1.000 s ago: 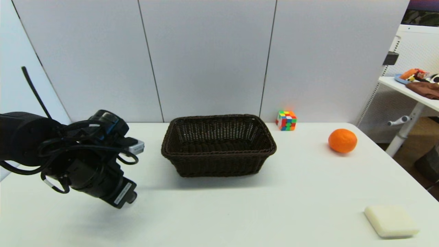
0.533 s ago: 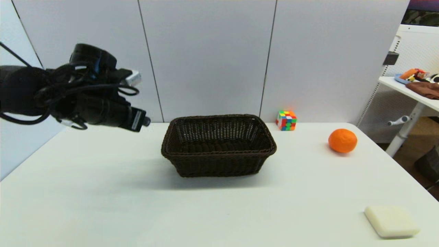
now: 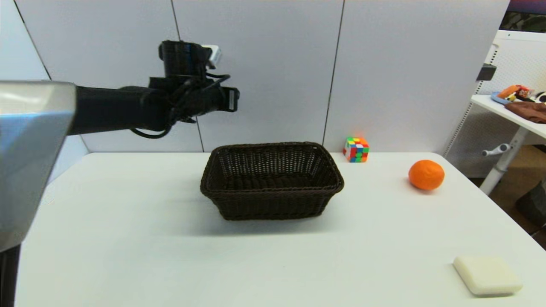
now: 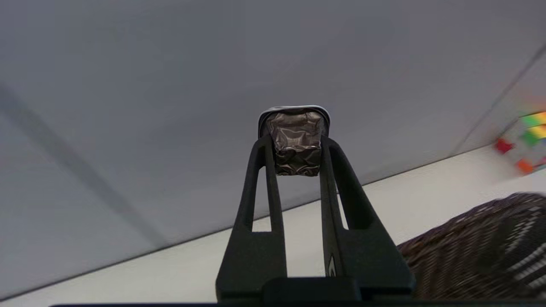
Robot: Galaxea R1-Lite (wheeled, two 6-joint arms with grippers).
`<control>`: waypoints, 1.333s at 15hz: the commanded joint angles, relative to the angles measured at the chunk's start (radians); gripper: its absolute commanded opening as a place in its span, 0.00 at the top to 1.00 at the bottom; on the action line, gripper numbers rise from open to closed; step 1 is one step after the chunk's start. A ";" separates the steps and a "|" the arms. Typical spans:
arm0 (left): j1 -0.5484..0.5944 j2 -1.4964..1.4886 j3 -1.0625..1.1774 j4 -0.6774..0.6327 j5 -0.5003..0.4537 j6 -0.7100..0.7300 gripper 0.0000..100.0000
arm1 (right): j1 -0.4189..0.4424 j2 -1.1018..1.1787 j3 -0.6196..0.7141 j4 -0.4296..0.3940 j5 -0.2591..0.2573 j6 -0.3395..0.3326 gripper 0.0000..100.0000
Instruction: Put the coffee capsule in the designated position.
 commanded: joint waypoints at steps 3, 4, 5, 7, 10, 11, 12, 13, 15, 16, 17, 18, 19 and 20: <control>-0.088 0.189 -0.056 -0.024 -0.002 -0.027 1.00 | 0.000 0.001 0.000 -0.001 0.000 0.001 0.00; -0.088 0.196 -0.056 -0.024 -0.002 -0.027 1.00 | 0.000 0.001 0.000 -0.001 0.000 -0.001 0.00; -0.086 0.204 -0.054 -0.024 -0.002 -0.027 1.00 | 0.000 0.001 0.000 -0.001 0.000 -0.001 0.00; -0.086 0.206 -0.047 -0.024 -0.002 -0.027 1.00 | 0.000 0.001 0.000 -0.001 0.000 -0.001 0.00; -0.091 0.206 -0.039 -0.020 -0.002 -0.027 0.00 | 0.000 0.001 0.000 -0.001 0.000 0.001 0.00; -0.091 0.204 -0.031 -0.020 -0.002 -0.027 0.00 | 0.000 0.001 0.000 -0.001 0.000 0.001 0.00; -0.091 0.201 -0.030 -0.017 -0.002 -0.027 0.00 | 0.000 0.001 0.000 -0.001 0.000 0.001 0.00; -0.091 0.193 -0.025 -0.014 -0.003 -0.027 0.00 | 0.000 0.001 0.000 -0.001 0.000 -0.001 0.00; -0.091 0.163 0.006 0.000 -0.003 -0.022 0.00 | 0.000 0.001 0.000 -0.001 0.000 0.001 0.00; -0.089 0.134 0.018 0.019 -0.003 -0.019 0.00 | 0.000 0.001 0.000 -0.001 0.000 0.001 0.00; -0.086 0.091 0.032 0.055 -0.005 -0.014 0.00 | 0.000 0.001 0.000 -0.001 0.000 -0.001 0.00; -0.080 0.023 0.047 0.131 -0.005 -0.011 0.00 | 0.000 0.001 0.000 -0.002 0.000 0.001 0.00; -0.062 -0.090 0.070 0.267 -0.006 0.007 0.00 | 0.000 0.001 0.000 -0.001 0.000 0.001 0.00; -0.042 -0.189 0.095 0.391 -0.006 0.047 0.00 | 0.000 0.001 0.000 -0.001 0.000 -0.001 0.00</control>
